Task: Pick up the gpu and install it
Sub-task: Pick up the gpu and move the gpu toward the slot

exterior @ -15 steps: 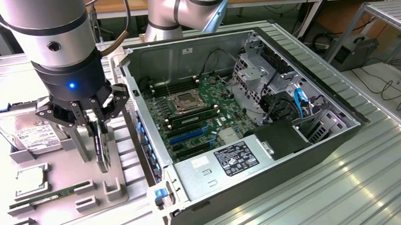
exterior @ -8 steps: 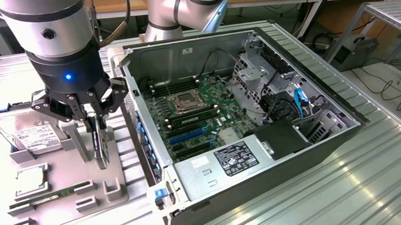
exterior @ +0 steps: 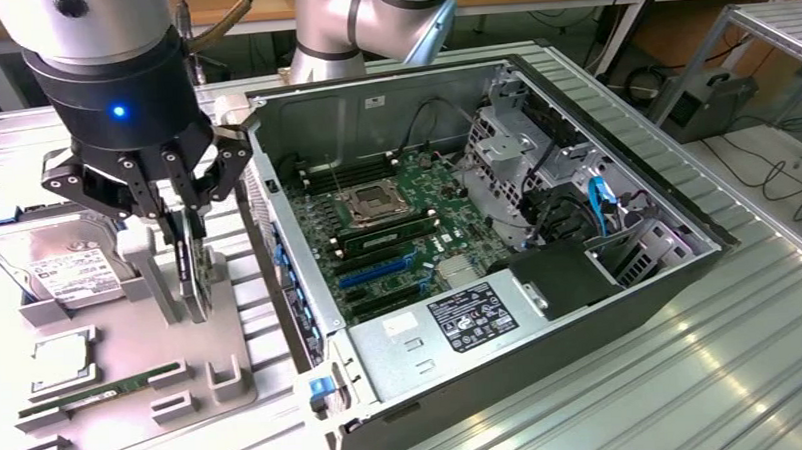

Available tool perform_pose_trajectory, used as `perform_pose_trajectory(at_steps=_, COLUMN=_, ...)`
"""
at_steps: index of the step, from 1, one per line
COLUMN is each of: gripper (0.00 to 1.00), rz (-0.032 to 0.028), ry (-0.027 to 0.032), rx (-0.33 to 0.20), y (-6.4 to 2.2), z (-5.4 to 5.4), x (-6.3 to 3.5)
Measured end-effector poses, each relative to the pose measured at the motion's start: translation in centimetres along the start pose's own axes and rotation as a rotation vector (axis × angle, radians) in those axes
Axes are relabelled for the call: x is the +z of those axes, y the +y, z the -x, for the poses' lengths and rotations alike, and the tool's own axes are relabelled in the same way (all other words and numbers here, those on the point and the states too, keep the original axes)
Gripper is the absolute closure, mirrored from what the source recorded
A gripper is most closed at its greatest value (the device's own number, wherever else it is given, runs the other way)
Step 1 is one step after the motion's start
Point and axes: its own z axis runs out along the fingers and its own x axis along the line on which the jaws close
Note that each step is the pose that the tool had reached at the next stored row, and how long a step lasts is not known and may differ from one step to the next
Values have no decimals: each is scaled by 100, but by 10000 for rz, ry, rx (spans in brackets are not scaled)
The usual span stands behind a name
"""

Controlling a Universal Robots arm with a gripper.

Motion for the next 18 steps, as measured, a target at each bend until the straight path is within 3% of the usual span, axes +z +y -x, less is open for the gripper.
perform_pose_trajectory(at_steps=2, gripper=74, rz=0, ry=0, rx=0, y=4, z=3, x=-98)
perform_pose_trajectory(at_steps=18, gripper=74, rz=0, ry=0, rx=0, y=7, z=4, x=-149)
